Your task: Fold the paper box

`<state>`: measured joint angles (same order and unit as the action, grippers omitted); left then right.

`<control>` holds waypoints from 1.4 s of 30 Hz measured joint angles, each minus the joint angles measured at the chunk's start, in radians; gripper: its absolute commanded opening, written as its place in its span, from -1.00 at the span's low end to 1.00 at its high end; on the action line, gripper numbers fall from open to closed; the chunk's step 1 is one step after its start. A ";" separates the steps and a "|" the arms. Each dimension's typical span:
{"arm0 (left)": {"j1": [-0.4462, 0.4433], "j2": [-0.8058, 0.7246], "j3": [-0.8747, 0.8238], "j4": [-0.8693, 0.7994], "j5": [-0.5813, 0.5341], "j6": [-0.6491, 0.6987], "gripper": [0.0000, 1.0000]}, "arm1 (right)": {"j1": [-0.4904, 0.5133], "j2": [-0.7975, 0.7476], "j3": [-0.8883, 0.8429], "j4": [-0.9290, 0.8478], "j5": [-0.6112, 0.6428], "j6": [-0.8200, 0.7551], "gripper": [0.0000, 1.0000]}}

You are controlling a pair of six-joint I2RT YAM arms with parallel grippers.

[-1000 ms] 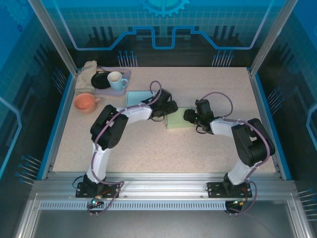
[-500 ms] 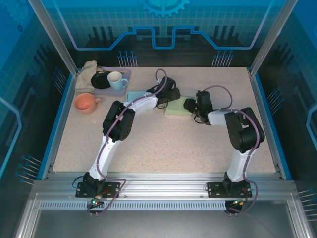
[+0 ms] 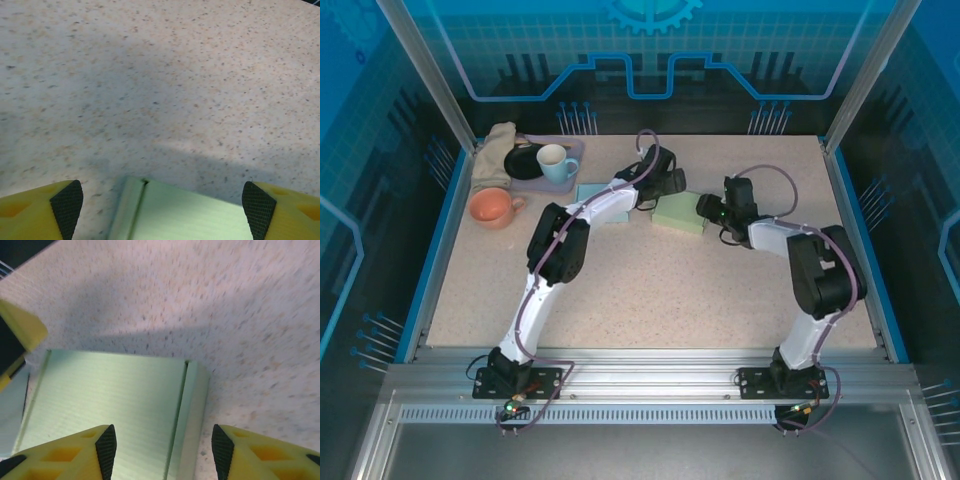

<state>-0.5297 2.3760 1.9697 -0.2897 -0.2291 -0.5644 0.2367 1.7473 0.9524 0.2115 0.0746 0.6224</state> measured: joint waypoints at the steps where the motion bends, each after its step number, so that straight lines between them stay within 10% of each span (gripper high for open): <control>1: 0.003 -0.034 -0.048 0.002 -0.007 0.010 0.83 | -0.007 -0.037 -0.006 -0.015 0.013 -0.017 0.16; 3: 0.005 -0.121 -0.153 0.014 -0.024 0.032 0.97 | -0.019 -0.126 -0.030 -0.040 0.048 -0.051 0.27; 6: 0.007 -0.321 -0.361 0.068 -0.066 0.078 0.97 | -0.036 -0.291 -0.106 -0.047 0.119 -0.114 0.99; 13: 0.010 -0.909 -0.885 0.340 -0.213 0.251 0.98 | -0.076 -0.476 -0.290 0.023 0.344 -0.315 0.99; 21: 0.166 -1.342 -1.416 0.521 -0.472 0.394 0.97 | -0.096 -0.343 -0.412 0.172 0.436 -0.460 1.00; 25: 0.336 -1.369 -1.554 0.542 -0.491 0.414 0.98 | -0.100 -0.287 -0.424 0.258 0.437 -0.486 1.00; 42: 0.492 -1.147 -1.741 1.033 -0.283 0.412 0.98 | -0.102 -0.245 -0.607 0.629 0.220 -0.617 1.00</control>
<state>-0.0380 1.2285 0.2291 0.7429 -0.5125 -0.1520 0.1345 1.5028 0.3454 0.8410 0.2951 0.0051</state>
